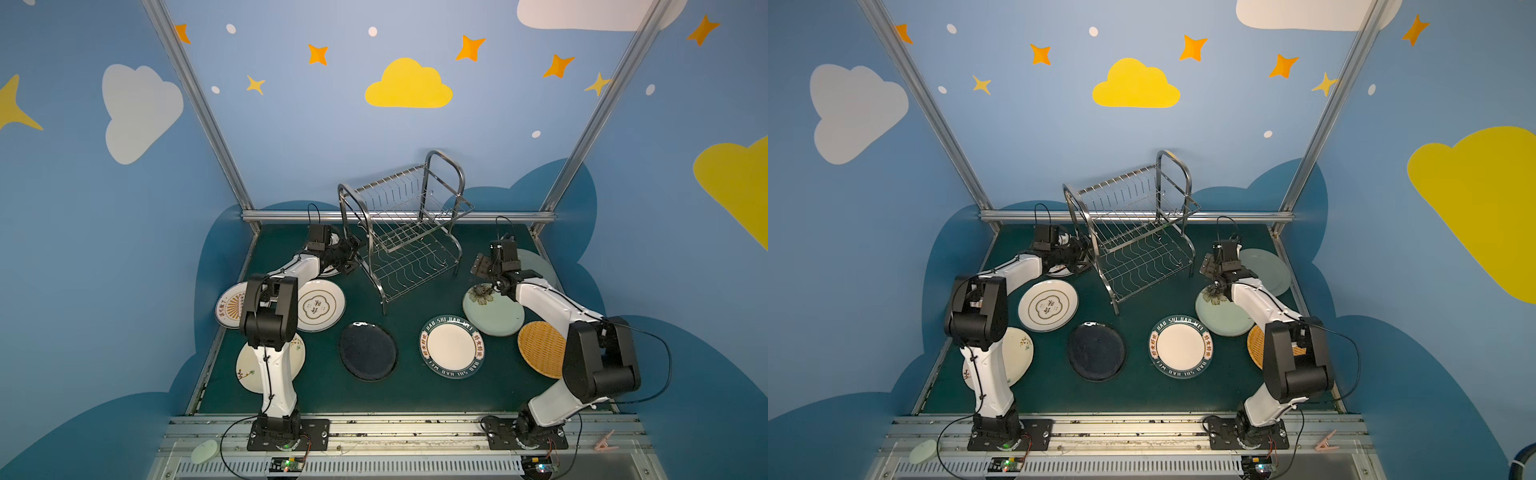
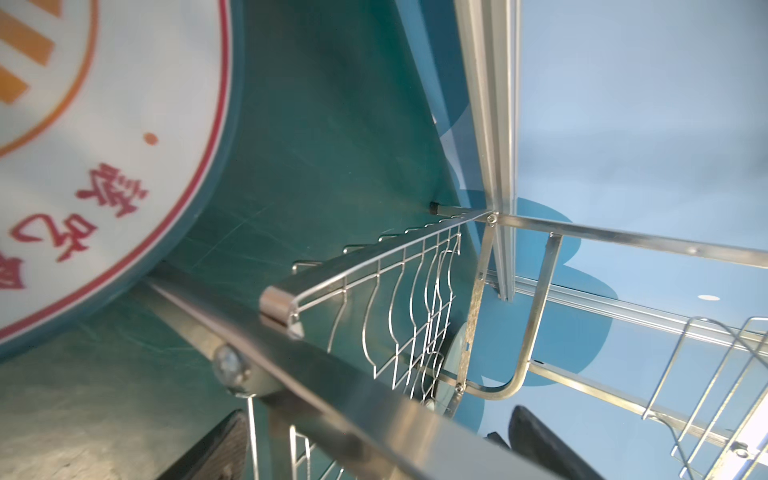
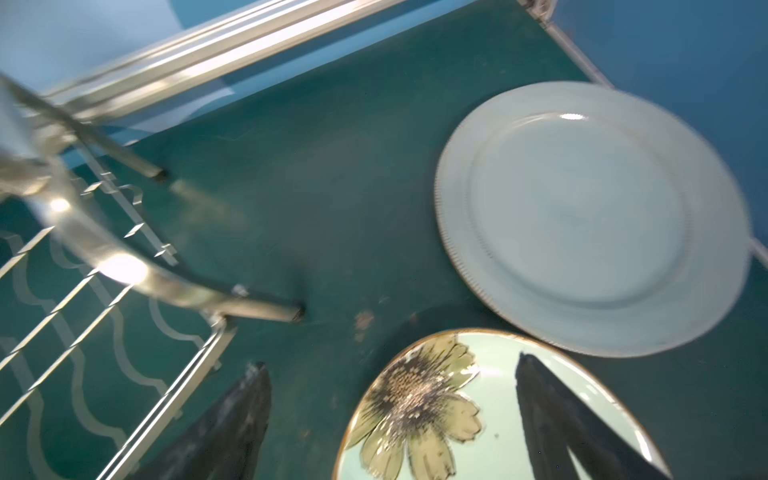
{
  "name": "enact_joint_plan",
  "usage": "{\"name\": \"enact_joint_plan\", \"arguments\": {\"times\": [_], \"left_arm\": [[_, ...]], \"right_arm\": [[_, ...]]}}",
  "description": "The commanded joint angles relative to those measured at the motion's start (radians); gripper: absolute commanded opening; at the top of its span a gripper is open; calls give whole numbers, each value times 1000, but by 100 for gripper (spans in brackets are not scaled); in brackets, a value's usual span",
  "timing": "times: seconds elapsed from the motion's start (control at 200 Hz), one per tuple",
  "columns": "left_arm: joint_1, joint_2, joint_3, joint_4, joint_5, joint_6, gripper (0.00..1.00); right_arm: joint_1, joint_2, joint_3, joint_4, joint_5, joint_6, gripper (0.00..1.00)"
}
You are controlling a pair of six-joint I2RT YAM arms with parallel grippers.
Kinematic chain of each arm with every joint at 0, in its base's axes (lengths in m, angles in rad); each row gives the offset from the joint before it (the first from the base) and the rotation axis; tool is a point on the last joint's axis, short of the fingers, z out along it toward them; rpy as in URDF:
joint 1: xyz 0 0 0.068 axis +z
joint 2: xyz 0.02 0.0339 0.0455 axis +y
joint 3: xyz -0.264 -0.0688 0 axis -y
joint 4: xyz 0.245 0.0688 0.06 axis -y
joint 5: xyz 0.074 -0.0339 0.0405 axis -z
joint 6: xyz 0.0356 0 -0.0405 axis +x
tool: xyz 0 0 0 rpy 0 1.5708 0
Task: Load plates into a dish rack
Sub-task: Rotate the dish rack at the top-center of the table.
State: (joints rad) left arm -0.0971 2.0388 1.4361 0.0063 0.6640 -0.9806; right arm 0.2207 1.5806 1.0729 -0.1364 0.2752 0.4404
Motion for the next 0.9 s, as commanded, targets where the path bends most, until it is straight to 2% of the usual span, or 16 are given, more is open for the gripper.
{"name": "enact_joint_plan", "arguments": {"times": [0.0,0.065,0.225,0.33,0.421,0.511,0.621,0.891], "left_arm": [[28,-49,-13,26,17,-15,96],[38,-101,-58,34,16,-21,97],[69,-262,-213,36,-12,-33,97],[99,-379,-323,50,-4,-53,98],[118,-468,-389,23,22,-43,99],[134,-556,-451,-16,32,-19,99],[139,-659,-516,-57,38,6,100],[148,-833,-578,-195,34,87,100]], "right_arm": [[-34,-53,-12,26,-223,-24,91],[-44,-69,-25,56,-312,-52,94],[-58,-26,-40,177,-483,-144,94],[-61,50,7,215,-605,-278,87],[-67,124,84,181,-675,-341,79],[-66,196,162,140,-705,-380,71],[-63,257,224,128,-726,-400,67],[-58,354,336,63,-775,-467,47]]}}
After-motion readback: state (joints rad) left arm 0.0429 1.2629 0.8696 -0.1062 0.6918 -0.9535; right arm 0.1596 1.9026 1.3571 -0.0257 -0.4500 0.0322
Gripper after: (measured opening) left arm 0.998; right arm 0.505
